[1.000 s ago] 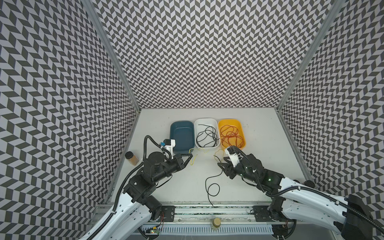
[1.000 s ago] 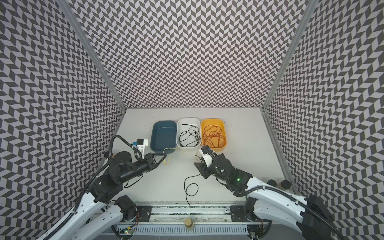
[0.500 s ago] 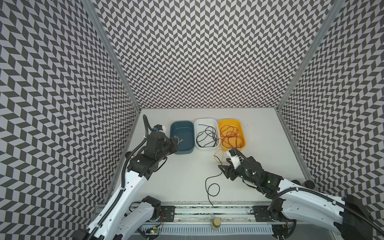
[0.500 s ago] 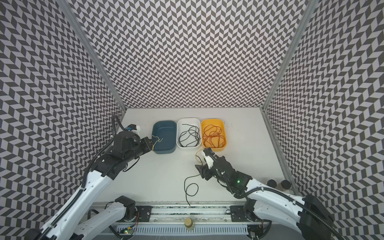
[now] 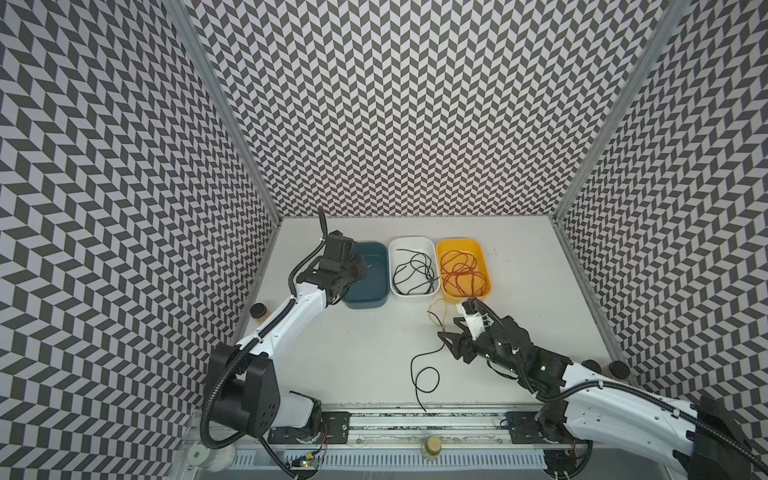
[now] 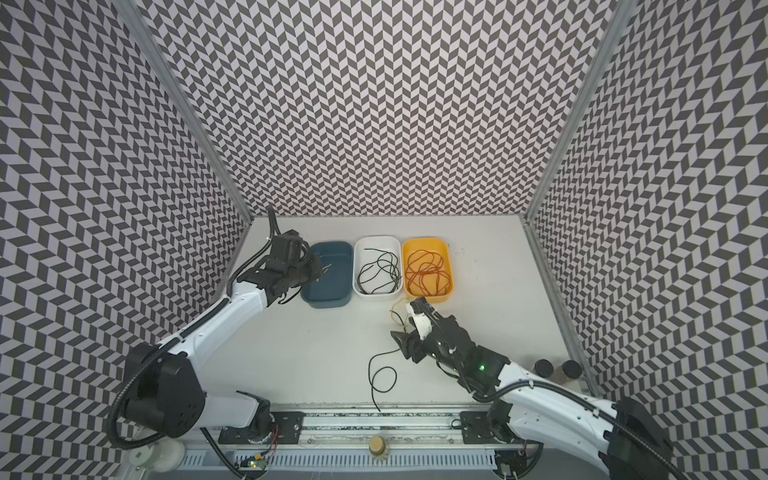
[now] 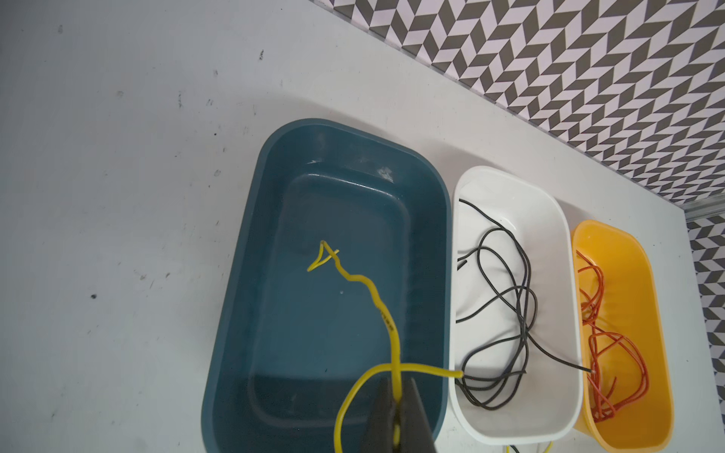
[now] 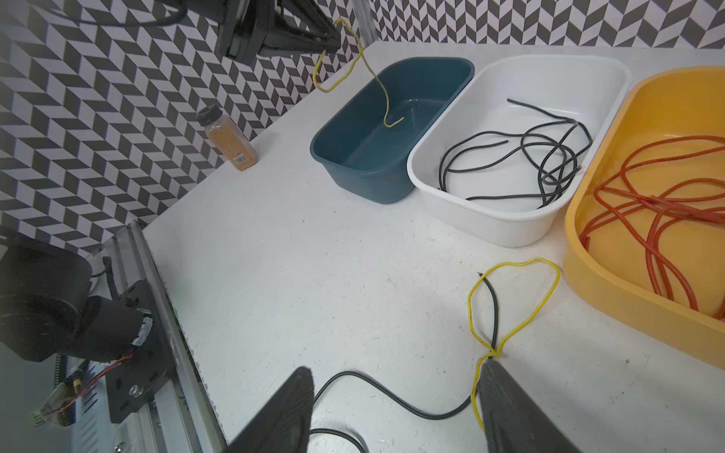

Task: Untangle the cables
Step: 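Carry the yellow wire over the teal bin with the left gripper, then open the left gripper to drop the yellow wire into the teal bin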

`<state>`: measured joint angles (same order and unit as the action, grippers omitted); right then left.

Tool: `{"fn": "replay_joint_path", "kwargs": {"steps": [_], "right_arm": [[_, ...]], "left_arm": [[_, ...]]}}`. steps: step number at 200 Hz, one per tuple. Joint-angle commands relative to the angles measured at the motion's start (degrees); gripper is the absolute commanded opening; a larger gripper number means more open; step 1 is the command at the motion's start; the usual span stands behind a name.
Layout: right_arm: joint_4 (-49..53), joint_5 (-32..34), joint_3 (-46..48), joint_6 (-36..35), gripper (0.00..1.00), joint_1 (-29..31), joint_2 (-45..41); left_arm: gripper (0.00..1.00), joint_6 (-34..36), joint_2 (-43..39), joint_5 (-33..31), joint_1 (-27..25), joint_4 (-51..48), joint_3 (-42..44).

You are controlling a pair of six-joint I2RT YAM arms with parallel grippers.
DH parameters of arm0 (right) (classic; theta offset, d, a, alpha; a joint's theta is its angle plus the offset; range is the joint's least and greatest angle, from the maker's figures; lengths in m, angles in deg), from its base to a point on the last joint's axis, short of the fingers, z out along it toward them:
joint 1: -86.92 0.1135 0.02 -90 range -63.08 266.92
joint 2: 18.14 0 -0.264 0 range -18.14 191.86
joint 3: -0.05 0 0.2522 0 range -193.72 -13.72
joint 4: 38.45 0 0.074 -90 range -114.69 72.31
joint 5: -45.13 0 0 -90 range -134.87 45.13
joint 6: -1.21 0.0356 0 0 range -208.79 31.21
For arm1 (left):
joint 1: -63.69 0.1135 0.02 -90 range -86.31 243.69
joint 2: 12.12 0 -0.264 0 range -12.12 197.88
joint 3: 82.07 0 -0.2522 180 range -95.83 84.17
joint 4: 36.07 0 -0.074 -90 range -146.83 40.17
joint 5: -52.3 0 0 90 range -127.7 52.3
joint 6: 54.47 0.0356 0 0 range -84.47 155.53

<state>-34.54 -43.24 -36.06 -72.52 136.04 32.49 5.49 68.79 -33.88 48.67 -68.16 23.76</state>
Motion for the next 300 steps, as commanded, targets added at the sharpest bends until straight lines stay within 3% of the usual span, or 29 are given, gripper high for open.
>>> {"fn": "replay_joint_path", "kwargs": {"steps": [1,29,73,128,169,188,203,251,300], "right_arm": [[-3.4,-2.2,0.2,-0.6,0.67,-0.3,0.1],[-3.6,-2.8,0.0,-0.6,0.67,-0.2,0.2],[-4.6,-3.4,0.4,-0.5,0.67,-0.2,0.3],[-5.1,-3.1,0.6,-0.6,0.67,-0.1,0.9],[-5.3,-3.2,0.6,-0.8,0.67,-0.1,1.6],[-5.4,-3.0,0.6,-0.7,0.67,-0.1,1.9],[-5.3,-3.0,0.6,-0.7,0.67,-0.1,2.1],[-4.5,-1.4,0.3,-0.5,0.68,-0.1,2.2],[5.6,11.7,-5.0,3.0,0.67,-0.1,6.5]], "left_arm": [[0.00,2.8,0.1,-2.3,0.3,8.0,0.4],[0.00,6.3,0.1,-4.2,0.0,18.1,6.7],[0.00,10.1,2.3,-8.5,-2.9,23.3,11.6],[0.00,10.7,7.3,-10.6,-5.0,25.3,12.4],[0.07,11.8,7.6,-11.0,-5.2,24.6,12.4],[0.16,11.7,6.8,-9.6,-5.2,24.3,12.0],[0.31,11.4,6.2,-9.0,-5.1,23.9,11.7],[0.36,11.4,2.2,-8.7,-4.9,23.4,11.0],[0.57,7.7,-9.8,-13.3,-4.5,18.0,8.9]]}}
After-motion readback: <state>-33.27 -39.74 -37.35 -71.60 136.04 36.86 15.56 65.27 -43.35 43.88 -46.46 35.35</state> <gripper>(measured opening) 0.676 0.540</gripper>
